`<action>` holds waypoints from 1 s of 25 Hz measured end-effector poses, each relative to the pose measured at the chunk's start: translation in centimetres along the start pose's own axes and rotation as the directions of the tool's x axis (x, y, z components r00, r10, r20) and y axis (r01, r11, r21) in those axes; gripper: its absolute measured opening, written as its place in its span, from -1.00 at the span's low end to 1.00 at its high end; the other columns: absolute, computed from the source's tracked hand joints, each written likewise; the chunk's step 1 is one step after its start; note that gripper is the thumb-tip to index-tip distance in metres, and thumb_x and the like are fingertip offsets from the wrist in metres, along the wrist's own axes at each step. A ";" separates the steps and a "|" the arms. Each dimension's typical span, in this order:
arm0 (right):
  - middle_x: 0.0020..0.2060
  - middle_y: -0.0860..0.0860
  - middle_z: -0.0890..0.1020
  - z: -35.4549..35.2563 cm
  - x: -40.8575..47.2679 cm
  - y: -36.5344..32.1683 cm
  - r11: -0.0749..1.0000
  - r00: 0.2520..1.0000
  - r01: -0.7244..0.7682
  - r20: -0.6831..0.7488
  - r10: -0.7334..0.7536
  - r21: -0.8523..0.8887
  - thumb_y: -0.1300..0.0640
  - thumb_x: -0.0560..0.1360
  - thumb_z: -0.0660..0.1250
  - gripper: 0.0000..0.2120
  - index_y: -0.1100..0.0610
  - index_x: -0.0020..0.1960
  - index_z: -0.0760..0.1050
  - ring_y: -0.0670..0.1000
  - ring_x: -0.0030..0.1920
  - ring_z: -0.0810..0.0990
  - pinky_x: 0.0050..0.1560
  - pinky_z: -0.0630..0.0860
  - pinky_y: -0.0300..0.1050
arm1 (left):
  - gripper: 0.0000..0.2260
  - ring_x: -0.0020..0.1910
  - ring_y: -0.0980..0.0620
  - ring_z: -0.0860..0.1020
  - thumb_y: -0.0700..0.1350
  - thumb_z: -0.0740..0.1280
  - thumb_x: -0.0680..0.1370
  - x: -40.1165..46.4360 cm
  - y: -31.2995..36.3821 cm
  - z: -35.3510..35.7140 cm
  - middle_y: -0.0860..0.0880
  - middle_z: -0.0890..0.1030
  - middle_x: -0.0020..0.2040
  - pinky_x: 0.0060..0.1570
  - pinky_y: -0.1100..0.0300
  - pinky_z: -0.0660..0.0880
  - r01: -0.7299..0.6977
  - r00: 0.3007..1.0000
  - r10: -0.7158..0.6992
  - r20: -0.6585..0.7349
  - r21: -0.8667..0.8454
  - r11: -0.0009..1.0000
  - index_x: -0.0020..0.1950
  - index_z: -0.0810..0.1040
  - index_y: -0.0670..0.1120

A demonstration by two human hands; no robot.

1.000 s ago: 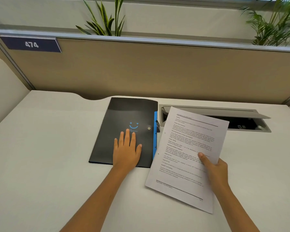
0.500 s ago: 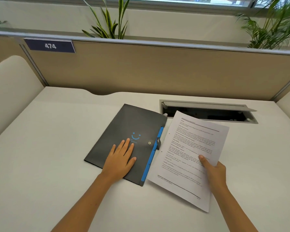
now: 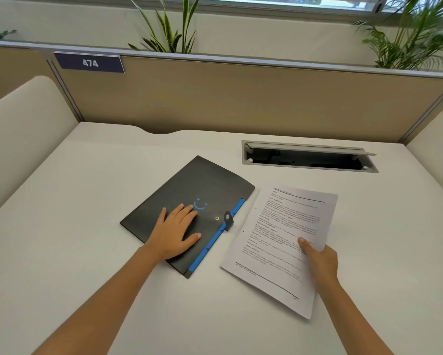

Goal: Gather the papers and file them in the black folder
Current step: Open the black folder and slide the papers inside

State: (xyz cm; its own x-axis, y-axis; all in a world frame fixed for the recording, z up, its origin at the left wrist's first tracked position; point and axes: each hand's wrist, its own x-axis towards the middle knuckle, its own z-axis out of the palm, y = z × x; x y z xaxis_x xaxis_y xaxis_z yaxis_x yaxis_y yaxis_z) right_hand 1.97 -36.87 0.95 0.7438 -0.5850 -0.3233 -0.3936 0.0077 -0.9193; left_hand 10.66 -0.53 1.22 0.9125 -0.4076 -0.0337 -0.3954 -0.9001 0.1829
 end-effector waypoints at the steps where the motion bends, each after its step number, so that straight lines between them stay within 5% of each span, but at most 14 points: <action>1: 0.01 0.16 0.67 0.0 -0.2 0.0 1.000 1.000 -0.004 -0.002 0.004 -0.009 0.03 0.41 0.45 -0.64 0.19 0.13 0.55 0.23 -0.05 0.65 0.07 0.58 0.22 | -0.33 0.53 -0.04 -0.03 0.36 -0.01 0.47 0.3 1.2 0.2 0.02 0.06 0.56 0.42 -0.28 -0.13 0.017 1.000 -0.017 0.012 0.001 1.000 0.50 0.08 0.07; 6: 0.03 0.19 0.66 -0.3 -1.1 0.0 1.000 1.000 0.001 -0.008 -0.002 -0.026 0.05 0.43 0.44 -0.66 0.20 0.13 0.55 0.23 -0.06 0.64 0.04 0.58 0.12 | -0.33 0.51 -0.25 -0.18 0.25 0.12 0.51 1.3 5.1 0.6 -0.06 -0.12 0.57 0.32 -0.46 -0.07 0.121 0.988 -0.130 0.080 0.102 0.987 0.51 -0.11 0.09; 12: 0.04 0.19 0.66 -0.8 -1.9 0.4 0.999 1.000 0.001 -0.005 -0.001 -0.042 0.05 0.44 0.43 -0.63 0.21 0.16 0.53 0.22 -0.06 0.63 0.03 0.58 0.12 | -0.50 0.47 -0.30 0.13 -0.19 0.19 0.59 1.0 6.5 -1.6 -0.17 0.06 0.55 0.34 -0.27 0.29 0.021 0.995 -0.040 0.086 0.209 0.978 0.47 0.05 -0.13; 15: 0.03 0.18 0.66 -1.1 -2.2 0.6 0.999 1.000 -0.008 0.003 0.008 -0.040 0.05 0.44 0.42 -0.63 0.21 0.17 0.53 0.23 -0.07 0.63 0.01 0.59 0.11 | -0.54 0.30 -0.19 0.39 -0.35 0.30 0.49 1.0 5.7 -4.1 -0.18 0.11 0.53 0.05 -0.02 0.56 -0.105 0.994 0.094 0.053 0.280 0.954 0.33 0.23 -0.14; 18: 0.03 0.19 0.66 -1.3 -2.4 0.5 0.999 1.000 0.000 0.013 0.000 -0.044 0.06 0.45 0.42 -0.63 0.23 0.18 0.53 0.23 -0.06 0.63 0.01 0.59 0.10 | -0.79 0.00 -0.11 0.52 -0.40 0.29 0.46 1.7 4.7 -8.0 -0.23 0.15 0.51 -0.31 0.18 0.47 -0.110 0.994 0.098 0.050 0.404 0.908 -0.03 0.37 -0.16; 20: 0.04 0.19 0.66 -1.3 -2.4 0.4 0.999 1.000 0.006 0.024 -0.005 -0.049 0.06 0.45 0.41 -0.63 0.23 0.18 0.53 0.23 -0.05 0.63 0.04 0.58 0.13 | -0.85 -0.11 -0.11 0.53 -0.41 0.26 0.46 2.2 4.1 -10.0 -0.26 0.38 0.37 -0.35 0.17 0.43 -0.081 0.996 0.087 0.009 0.478 0.874 -0.14 0.41 -0.17; 22: 0.04 0.19 0.66 -1.4 -2.6 0.3 0.999 0.999 0.008 0.034 -0.006 -0.051 0.07 0.45 0.41 -0.63 0.23 0.18 0.52 0.24 -0.04 0.63 0.05 0.58 0.17 | -0.88 -0.26 0.00 0.55 -0.35 0.32 0.44 2.1 4.0 -11.5 -0.09 0.60 -0.04 -0.40 0.21 0.50 -0.022 0.997 0.061 -0.054 0.539 0.842 -0.18 0.48 -0.15; 25: 0.02 0.19 0.66 -1.4 -2.7 0.2 0.999 0.999 0.010 0.039 -0.008 -0.052 0.07 0.46 0.41 -0.64 0.24 0.18 0.51 0.24 -0.08 0.63 0.01 0.59 0.13 | -0.81 -0.57 0.06 0.47 -0.30 0.48 0.26 2.0 3.8 -13.0 0.00 0.54 -0.40 -0.66 0.28 0.40 0.062 0.956 0.117 -0.268 0.575 0.816 -0.36 0.50 -0.09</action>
State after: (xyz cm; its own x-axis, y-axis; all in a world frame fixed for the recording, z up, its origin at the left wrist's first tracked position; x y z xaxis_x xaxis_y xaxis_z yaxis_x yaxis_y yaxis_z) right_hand -0.87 -36.43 1.90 0.7672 -0.5531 -0.3246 -0.4140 -0.0406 -0.9094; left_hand 12.34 -2.76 14.59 0.8546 -0.4537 0.2527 -0.3265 -0.8478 -0.4179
